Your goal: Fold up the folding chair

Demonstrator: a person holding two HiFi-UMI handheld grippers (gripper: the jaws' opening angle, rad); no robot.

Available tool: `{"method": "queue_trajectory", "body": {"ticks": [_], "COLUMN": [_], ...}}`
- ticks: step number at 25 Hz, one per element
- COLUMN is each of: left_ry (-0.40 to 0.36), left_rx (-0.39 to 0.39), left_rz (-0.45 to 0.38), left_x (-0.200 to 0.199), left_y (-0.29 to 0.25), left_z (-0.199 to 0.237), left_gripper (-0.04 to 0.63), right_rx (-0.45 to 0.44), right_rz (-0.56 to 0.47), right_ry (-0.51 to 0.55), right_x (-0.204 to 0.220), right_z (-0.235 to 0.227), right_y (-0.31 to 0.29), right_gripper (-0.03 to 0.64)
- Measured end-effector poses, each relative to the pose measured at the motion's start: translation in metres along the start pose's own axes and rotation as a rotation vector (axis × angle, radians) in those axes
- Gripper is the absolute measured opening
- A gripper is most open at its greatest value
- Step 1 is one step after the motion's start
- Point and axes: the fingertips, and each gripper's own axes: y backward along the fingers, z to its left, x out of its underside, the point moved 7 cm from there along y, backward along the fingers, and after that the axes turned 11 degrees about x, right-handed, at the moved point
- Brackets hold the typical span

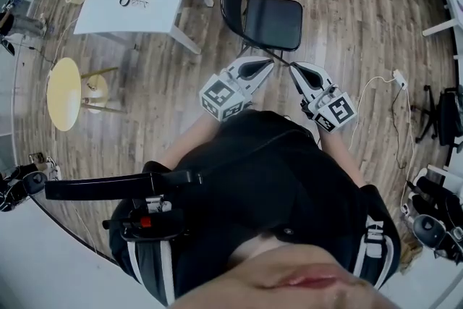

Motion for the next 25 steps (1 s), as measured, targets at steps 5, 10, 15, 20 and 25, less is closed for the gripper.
{"method": "queue_trajectory", "body": {"ticks": [5, 10, 15, 20, 25], "left_ry": [-0.001, -0.001, 0.017, 0.026, 0.029], "left_rx": [-0.009, -0.015, -0.023, -0.02, -0.015], "left_rz": [-0.03, -0.027, -0.019, -0.005, 0.0], "left_x": [-0.004, -0.003, 0.0, 0.005, 0.007], "left_y": [0.015, 0.032, 0.052, 0.073, 0.088], "left_z": [0.013, 0.028, 0.05, 0.075, 0.102], "left_gripper": [0.005, 0.005, 0.005, 0.005, 0.005], "right_rx": [0.027, 0.034, 0.054, 0.079, 0.105], "right_rz": [0.027, 0.028, 0.043, 0.051, 0.065], "right_ry": [0.019, 0.002, 0.004, -0.004, -0.012], "right_x": [0.003, 0.004, 0.011, 0.02, 0.027], "right_z": [0.006, 0.012, 0.022, 0.029, 0.03], "right_y": [-0.022, -0.043, -0.069, -0.096, -0.118], "right_gripper": [0.008, 0.009, 0.009, 0.009, 0.009]}}
